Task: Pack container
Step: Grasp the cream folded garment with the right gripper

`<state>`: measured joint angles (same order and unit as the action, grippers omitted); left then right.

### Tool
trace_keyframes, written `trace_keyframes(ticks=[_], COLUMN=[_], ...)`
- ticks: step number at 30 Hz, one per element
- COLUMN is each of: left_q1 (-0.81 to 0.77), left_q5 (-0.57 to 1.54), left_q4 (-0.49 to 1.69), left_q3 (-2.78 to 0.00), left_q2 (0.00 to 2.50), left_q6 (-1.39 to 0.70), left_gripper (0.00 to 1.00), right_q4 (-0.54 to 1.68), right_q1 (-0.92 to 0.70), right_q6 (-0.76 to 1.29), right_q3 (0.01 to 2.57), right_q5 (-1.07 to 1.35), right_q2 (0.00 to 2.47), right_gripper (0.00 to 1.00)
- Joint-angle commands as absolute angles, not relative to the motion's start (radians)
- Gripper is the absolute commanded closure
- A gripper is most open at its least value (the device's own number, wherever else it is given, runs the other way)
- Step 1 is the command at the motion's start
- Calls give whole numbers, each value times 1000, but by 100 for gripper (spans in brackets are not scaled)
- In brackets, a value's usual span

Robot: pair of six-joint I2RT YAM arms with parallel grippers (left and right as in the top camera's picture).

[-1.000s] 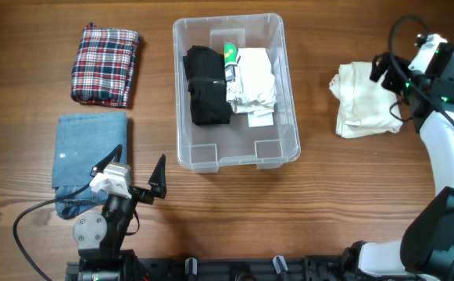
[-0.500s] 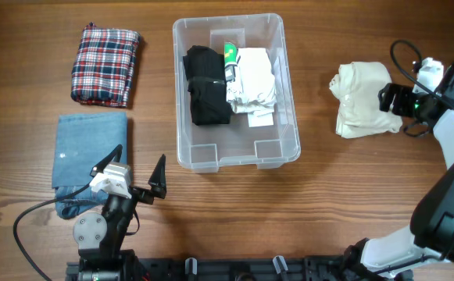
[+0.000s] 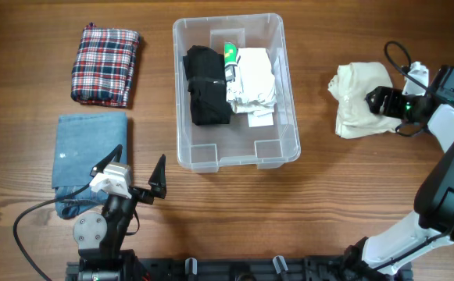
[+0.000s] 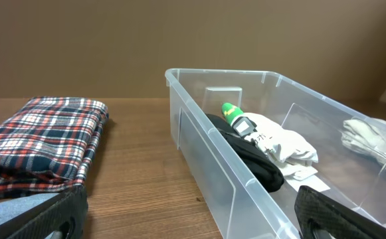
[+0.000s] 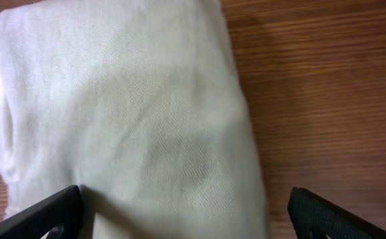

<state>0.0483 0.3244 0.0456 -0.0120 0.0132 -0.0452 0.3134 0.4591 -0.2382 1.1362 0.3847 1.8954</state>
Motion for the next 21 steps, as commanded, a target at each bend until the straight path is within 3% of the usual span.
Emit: trace_keyframes(ticks=[1,5,7,9,10,18,21], left_q1=[55,55,55,55,55,56,55], left_q5=[332,332,332,332,332,332,332], left_q4=[46,46,46,46,46,45,46], left_q3=[-6,-6,-6,-6,-6,-6,-6], left_q2=[7,7,7,7,7,7,7], left_q6=[-30,-30,-30,-30,-30,-30,-30], left_gripper=[0,0,0,0,0,0,0], right_q4=[319,324,324,314,307,310,335], right_q1=[434,418,413,412,412,412,412], right_q6=[-266,-259,-250,-205,-168,-73,-40], right_q3=[1144,1144,1144,1144,1144,1158,1199], right_q5=[455,455,454,455,455,512,578], right_q2=[1940,1941,1941,1941,1941,1935,1906], right_gripper=[0,1,10,27,45,68,73])
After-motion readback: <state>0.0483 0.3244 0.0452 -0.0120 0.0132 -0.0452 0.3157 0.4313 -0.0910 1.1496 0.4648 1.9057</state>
